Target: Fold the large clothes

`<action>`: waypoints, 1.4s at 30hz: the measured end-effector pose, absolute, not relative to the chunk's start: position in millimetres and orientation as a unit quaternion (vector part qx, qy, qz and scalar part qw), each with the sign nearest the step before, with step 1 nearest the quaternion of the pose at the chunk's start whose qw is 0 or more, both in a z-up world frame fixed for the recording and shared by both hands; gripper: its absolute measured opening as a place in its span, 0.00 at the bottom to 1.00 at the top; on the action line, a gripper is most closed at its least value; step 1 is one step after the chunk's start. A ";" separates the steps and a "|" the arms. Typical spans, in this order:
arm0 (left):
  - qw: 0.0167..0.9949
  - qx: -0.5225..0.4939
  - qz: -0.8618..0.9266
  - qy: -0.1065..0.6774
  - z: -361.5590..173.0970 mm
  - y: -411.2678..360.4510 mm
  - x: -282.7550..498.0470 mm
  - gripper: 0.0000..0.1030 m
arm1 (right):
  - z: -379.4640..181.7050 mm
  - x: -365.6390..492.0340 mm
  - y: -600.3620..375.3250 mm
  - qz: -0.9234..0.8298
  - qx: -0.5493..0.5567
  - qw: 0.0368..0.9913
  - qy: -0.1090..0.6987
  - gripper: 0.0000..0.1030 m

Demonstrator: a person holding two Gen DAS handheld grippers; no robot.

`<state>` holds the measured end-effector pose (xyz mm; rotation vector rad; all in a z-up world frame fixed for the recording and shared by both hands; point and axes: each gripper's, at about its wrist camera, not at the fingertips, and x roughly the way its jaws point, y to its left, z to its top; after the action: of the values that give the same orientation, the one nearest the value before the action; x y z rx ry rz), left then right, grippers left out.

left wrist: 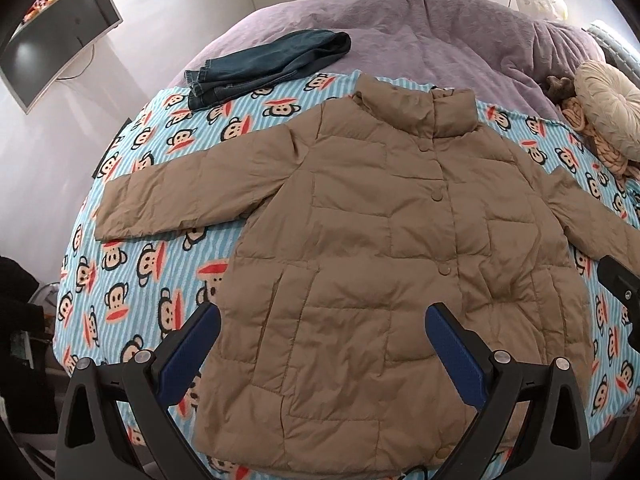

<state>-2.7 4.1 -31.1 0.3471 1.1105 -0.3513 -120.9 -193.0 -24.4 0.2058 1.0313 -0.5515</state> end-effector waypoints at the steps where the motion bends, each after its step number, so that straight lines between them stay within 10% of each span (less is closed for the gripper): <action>1: 0.821 0.163 -0.164 0.522 -32.2 4.1 -2.6 0.99 | -25.8 -120.0 -192.7 -0.259 0.096 0.829 0.487 1.00; 42: 0.804 0.170 -0.157 0.548 -56.2 0.5 1.0 0.99 | -57.1 -112.4 -198.3 -0.241 0.116 0.806 0.528 1.00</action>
<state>1.0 0.5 -56.2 0.3641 1.1747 -0.3365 -112.4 -198.3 -57.1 0.2480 1.1304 -0.5151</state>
